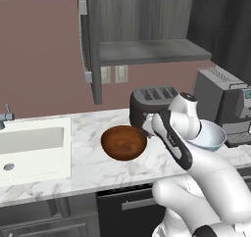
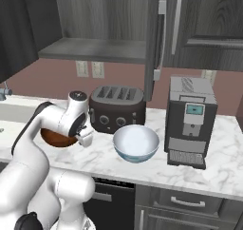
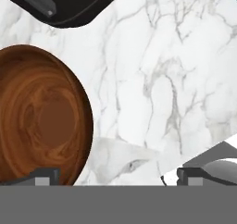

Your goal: Open the cabinet. Pick the bowls from the counter and place them in the cabinet. Then close the cabinet.

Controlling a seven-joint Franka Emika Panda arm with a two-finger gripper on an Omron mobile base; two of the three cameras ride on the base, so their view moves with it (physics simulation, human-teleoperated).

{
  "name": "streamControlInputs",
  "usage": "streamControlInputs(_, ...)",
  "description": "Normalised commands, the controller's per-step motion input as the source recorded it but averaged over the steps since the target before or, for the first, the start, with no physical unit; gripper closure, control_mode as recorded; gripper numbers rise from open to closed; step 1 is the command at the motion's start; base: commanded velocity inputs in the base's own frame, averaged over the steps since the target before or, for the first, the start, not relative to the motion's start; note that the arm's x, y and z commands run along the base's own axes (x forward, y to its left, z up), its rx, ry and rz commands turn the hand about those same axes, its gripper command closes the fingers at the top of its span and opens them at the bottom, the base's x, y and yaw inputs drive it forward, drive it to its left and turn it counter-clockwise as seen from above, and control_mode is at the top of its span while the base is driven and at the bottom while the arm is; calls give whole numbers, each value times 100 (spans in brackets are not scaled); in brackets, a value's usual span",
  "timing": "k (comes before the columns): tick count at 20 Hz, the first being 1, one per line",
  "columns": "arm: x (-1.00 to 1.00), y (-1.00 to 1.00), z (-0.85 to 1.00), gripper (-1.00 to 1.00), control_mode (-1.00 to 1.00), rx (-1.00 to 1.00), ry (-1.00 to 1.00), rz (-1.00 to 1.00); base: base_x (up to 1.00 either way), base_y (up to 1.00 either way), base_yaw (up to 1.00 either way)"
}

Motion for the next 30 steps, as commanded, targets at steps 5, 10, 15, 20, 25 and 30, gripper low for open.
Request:
streamControlInputs(5,32,0,-14,-100,-100,0,0,0,0,0,0)
streamControlInputs(10,38,0,-12,-100,-100,0,0,0,0,0,0)
streamControlInputs(15,28,0,-21,-100,-100,0,0,0,0,0,0)
streamControlInputs(20,18,5,-27,-100,-100,-1,0,0,0,0,0)
streamControlInputs(25,17,25,-19,-100,-100,-2,0,0,0,0,0)
streamControlInputs(30,15,23,-8,-100,-100,0,0,0,0,0,0)
